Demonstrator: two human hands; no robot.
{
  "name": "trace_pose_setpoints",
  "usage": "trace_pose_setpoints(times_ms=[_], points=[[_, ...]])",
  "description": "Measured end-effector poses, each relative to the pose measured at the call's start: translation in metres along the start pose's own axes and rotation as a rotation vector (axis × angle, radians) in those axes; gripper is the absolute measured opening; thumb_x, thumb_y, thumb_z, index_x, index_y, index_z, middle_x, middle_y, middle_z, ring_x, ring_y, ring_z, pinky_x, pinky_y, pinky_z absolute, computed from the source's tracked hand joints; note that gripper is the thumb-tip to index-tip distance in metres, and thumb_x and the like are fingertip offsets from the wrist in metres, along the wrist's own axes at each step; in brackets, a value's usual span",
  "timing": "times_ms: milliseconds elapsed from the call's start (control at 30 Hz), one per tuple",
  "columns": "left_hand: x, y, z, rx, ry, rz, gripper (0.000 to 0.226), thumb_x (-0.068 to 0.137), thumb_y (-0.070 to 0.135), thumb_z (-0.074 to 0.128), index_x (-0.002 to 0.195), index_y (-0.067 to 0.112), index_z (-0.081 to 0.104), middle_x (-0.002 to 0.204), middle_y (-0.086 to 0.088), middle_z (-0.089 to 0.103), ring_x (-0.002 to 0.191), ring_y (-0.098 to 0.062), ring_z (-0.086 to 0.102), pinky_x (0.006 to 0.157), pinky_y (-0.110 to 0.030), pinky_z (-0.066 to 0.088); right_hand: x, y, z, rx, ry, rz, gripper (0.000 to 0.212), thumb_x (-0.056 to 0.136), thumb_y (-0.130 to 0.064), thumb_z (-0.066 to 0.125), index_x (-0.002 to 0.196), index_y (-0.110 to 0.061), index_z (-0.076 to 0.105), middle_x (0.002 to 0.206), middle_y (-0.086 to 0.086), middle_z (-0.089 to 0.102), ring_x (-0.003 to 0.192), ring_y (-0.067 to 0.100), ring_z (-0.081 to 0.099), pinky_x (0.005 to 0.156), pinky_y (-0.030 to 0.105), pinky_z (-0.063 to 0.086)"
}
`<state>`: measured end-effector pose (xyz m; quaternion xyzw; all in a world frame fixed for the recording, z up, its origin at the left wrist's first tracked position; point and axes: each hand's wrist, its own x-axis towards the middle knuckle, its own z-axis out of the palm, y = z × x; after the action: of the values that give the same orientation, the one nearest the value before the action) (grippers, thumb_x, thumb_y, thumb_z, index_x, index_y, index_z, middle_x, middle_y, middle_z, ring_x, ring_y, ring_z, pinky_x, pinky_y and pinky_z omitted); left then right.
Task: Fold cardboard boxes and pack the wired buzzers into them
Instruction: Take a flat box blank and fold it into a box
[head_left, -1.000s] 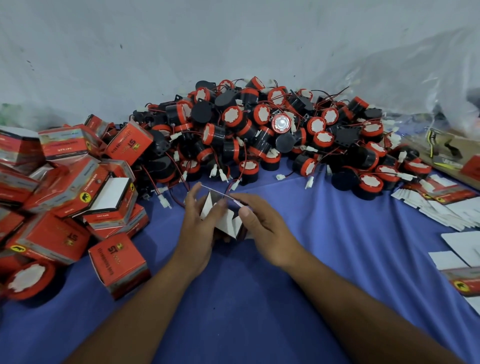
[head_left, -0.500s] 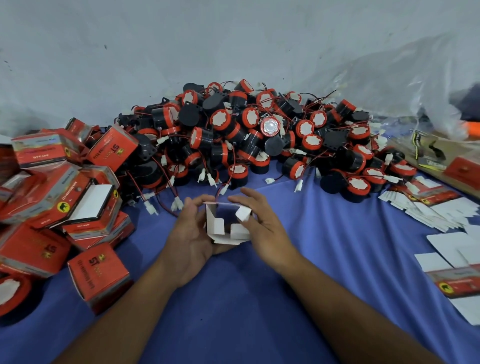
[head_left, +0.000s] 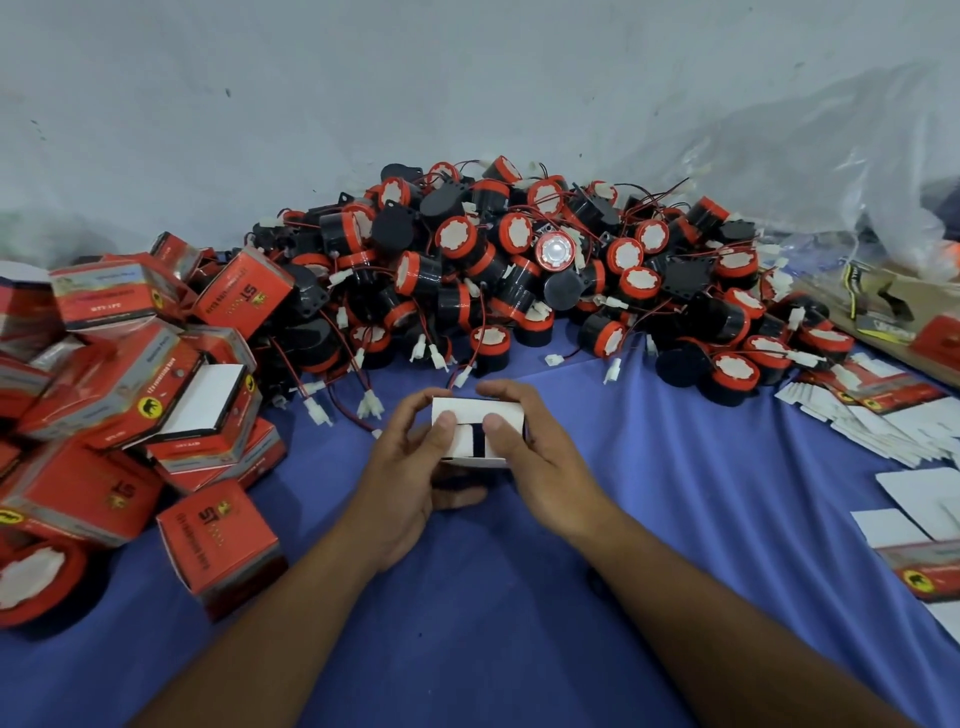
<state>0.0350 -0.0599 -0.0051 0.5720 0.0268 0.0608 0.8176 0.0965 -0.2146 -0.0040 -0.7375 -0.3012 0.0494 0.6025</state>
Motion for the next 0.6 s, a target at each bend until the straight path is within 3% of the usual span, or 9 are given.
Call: trace_pose_setpoints(times_ms=[100, 267, 400, 533, 600], points=[[0.000, 0.001, 0.000, 0.028, -0.003, 0.032, 0.044, 0.080, 0.045, 0.078, 0.117, 0.035, 0.057, 0.111, -0.015, 0.068, 0.089, -0.032, 0.071, 0.056, -0.034, 0.056, -0.001, 0.000, 0.003, -0.059, 0.027, -0.063, 0.034, 0.099, -0.046, 0.049, 0.125, -0.026, 0.057, 0.118, -0.009, 0.065, 0.109, 0.016, 0.063, 0.092, 0.042, 0.054], [0.003, -0.003, -0.004, 0.000, -0.038, 0.009, 0.056, 0.071, 0.023, 0.084, 0.117, 0.036, 0.056, 0.114, -0.015, 0.068, 0.096, -0.037, 0.070, 0.063, -0.037, 0.058, -0.001, 0.003, 0.002, 0.064, 0.050, -0.049, 0.027, 0.101, -0.030, 0.055, 0.125, -0.018, 0.060, 0.119, 0.000, 0.067, 0.111, 0.024, 0.065, 0.094, 0.053, 0.053], [0.004, -0.003, -0.005, 0.068, -0.012, 0.021, 0.053, 0.070, 0.021, 0.075, 0.117, 0.038, 0.056, 0.116, -0.012, 0.068, 0.102, -0.036, 0.070, 0.076, -0.047, 0.059, 0.001, 0.004, 0.003, 0.076, 0.064, -0.053, 0.025, 0.101, -0.022, 0.058, 0.125, -0.017, 0.062, 0.118, 0.001, 0.068, 0.108, 0.024, 0.066, 0.092, 0.054, 0.053], [0.004, -0.001, -0.009, 0.117, -0.029, 0.020, 0.057, 0.072, 0.021, 0.057, 0.124, 0.044, 0.057, 0.113, -0.001, 0.069, 0.101, -0.027, 0.070, 0.068, -0.047, 0.058, 0.002, 0.004, 0.002, 0.121, 0.068, -0.034, 0.025, 0.101, -0.023, 0.057, 0.126, -0.018, 0.061, 0.121, 0.002, 0.067, 0.112, 0.026, 0.065, 0.097, 0.054, 0.051], [0.004, 0.001, -0.010, 0.084, -0.071, 0.003, 0.060, 0.072, 0.025, 0.055, 0.128, 0.045, 0.057, 0.119, 0.000, 0.068, 0.105, -0.027, 0.070, 0.068, -0.048, 0.057, 0.003, 0.003, -0.001, 0.112, 0.064, -0.046, 0.026, 0.102, -0.023, 0.056, 0.127, -0.017, 0.061, 0.122, -0.002, 0.066, 0.115, 0.022, 0.063, 0.099, 0.046, 0.051]])
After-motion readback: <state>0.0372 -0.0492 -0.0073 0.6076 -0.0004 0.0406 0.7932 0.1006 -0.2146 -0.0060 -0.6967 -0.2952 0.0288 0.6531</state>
